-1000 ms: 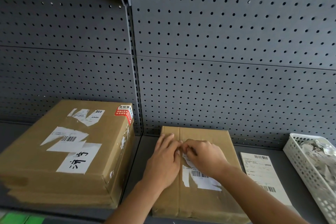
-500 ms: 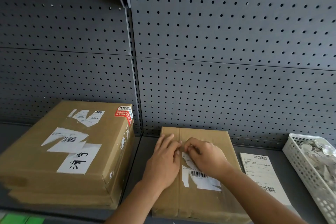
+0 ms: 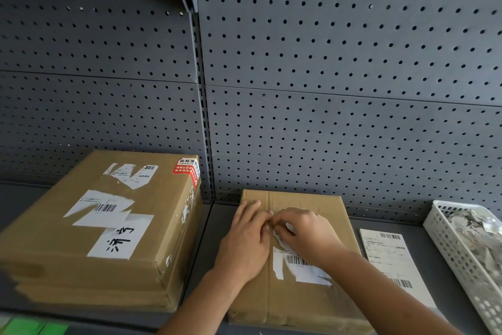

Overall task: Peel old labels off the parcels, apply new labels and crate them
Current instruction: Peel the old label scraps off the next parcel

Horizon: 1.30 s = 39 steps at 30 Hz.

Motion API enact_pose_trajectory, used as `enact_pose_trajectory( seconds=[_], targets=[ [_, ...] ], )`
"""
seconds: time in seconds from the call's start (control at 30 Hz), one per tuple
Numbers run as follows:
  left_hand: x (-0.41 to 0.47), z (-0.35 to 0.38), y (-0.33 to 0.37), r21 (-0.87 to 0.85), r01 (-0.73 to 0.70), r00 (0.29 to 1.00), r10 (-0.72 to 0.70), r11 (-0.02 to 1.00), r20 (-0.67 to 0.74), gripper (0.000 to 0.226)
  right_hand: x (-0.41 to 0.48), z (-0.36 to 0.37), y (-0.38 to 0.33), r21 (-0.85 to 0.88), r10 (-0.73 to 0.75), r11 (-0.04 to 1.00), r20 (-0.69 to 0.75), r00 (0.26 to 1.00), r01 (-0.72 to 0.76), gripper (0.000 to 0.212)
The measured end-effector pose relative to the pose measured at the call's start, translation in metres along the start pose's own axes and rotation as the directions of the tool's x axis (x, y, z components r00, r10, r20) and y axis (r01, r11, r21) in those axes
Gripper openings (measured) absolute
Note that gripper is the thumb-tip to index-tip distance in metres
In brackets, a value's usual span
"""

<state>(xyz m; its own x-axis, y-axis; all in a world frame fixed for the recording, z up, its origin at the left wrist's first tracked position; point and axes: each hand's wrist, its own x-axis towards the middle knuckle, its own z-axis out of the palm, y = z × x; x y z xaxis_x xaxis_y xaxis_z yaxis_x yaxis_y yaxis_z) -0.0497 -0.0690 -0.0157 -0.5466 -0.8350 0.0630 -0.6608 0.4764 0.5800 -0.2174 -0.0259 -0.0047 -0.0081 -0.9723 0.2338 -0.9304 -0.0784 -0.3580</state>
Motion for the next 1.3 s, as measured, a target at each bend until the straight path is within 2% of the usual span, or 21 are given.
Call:
enact_pose_trajectory(
  seconds=[0.1, 0.2, 0.33, 0.53, 0.7, 0.83, 0.93, 1.07, 1.3],
  targets=[
    [0.000, -0.001, 0.001, 0.001, 0.001, 1.000, -0.001, 1.000, 0.002, 0.031, 0.003, 0.004, 0.003, -0.160, -0.145, 0.978, -0.083, 0.986, 0.131, 0.012],
    [-0.001, -0.002, 0.002, 0.019, 0.003, 1.000, -0.003, 1.000, 0.002, 0.030, 0.003, 0.006, 0.002, -0.305, -0.253, 0.924, -0.038, 0.967, 0.230, 0.008],
    [-0.001, -0.001, 0.002, 0.017, 0.003, 1.000, -0.003, 1.000, -0.011, 0.026, 0.004, 0.003, 0.004, -0.308, -0.249, 0.921, 0.009, 0.969, 0.239, 0.008],
    [0.000, 0.001, -0.001, 0.016, -0.010, 1.000, 0.010, 1.000, -0.023, 0.034, 0.001, 0.000, 0.007, -0.135, -0.076, 0.986, 0.141, 0.987, 0.096, 0.012],
    [0.000, 0.002, -0.002, 0.017, -0.008, 1.000, 0.009, 1.000, -0.026, 0.036, -0.009, -0.009, 0.009, 0.093, -0.067, 0.994, 0.088, 0.994, 0.059, 0.009],
    [0.000, 0.003, -0.002, 0.015, -0.009, 1.000, 0.009, 1.000, -0.017, 0.035, -0.010, -0.010, 0.010, 0.110, -0.105, 0.989, 0.089, 0.990, 0.095, 0.028],
    [0.001, 0.002, -0.003, 0.013, -0.010, 1.000, 0.010, 1.000, -0.018, 0.036, -0.011, -0.007, 0.012, 0.099, -0.133, 0.987, 0.063, 0.989, 0.127, 0.014],
    [0.001, 0.001, -0.003, 0.021, -0.012, 1.000, 0.012, 1.000, -0.017, 0.036, -0.019, -0.009, 0.013, 0.196, -0.094, 0.977, 0.012, 0.996, 0.089, 0.009],
    [0.001, 0.001, -0.001, 0.017, 0.008, 1.000, -0.008, 1.000, -0.008, 0.035, -0.043, -0.024, 0.003, 0.380, 0.024, 0.924, 0.036, 0.999, -0.035, 0.014]
  ],
)
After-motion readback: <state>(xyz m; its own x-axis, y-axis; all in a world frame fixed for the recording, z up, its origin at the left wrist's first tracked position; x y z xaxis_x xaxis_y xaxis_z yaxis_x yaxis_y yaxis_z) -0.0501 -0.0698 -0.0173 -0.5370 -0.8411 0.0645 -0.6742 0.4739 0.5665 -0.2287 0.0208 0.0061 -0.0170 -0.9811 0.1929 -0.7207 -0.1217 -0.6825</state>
